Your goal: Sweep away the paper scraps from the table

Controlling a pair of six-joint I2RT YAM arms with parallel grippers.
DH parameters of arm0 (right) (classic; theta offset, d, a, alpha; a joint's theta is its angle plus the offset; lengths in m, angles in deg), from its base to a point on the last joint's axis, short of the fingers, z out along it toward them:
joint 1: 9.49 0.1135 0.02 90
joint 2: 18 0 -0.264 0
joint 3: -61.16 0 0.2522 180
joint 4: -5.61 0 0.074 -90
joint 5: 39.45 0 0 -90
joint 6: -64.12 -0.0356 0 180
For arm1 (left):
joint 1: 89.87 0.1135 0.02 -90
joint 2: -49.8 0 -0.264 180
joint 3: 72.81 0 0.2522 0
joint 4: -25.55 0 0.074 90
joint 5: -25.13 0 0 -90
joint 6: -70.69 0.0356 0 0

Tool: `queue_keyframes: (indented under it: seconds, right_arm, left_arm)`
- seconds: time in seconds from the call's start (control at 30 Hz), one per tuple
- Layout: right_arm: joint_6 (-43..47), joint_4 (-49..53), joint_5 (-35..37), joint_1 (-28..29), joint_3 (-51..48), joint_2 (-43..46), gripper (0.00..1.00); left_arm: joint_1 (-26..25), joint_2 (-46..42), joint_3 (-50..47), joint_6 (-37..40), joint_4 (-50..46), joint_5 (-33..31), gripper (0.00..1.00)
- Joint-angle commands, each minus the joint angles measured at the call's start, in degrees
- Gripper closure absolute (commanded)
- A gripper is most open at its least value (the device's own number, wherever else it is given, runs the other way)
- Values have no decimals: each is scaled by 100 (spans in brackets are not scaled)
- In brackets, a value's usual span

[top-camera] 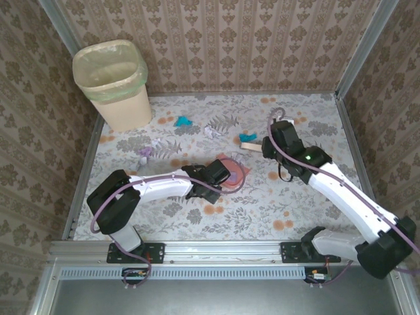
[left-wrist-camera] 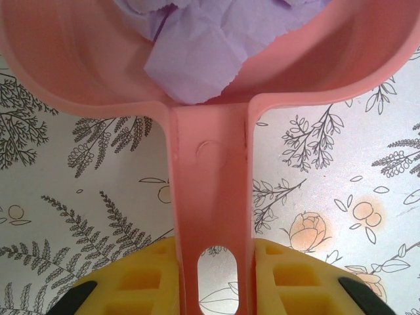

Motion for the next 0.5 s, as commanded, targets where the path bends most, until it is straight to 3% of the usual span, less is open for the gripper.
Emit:
queue_keyframes:
  seconds: [0.0, 0.47]
  right_arm:
    - [154, 166, -297, -12, 500, -291, 100]
    - [682, 989, -1080, 465, 984, -426, 100]
  left_arm:
    - [-46, 139, 116, -93, -73, 53, 100]
    - [-47, 128, 17, -104, 47, -34, 100]
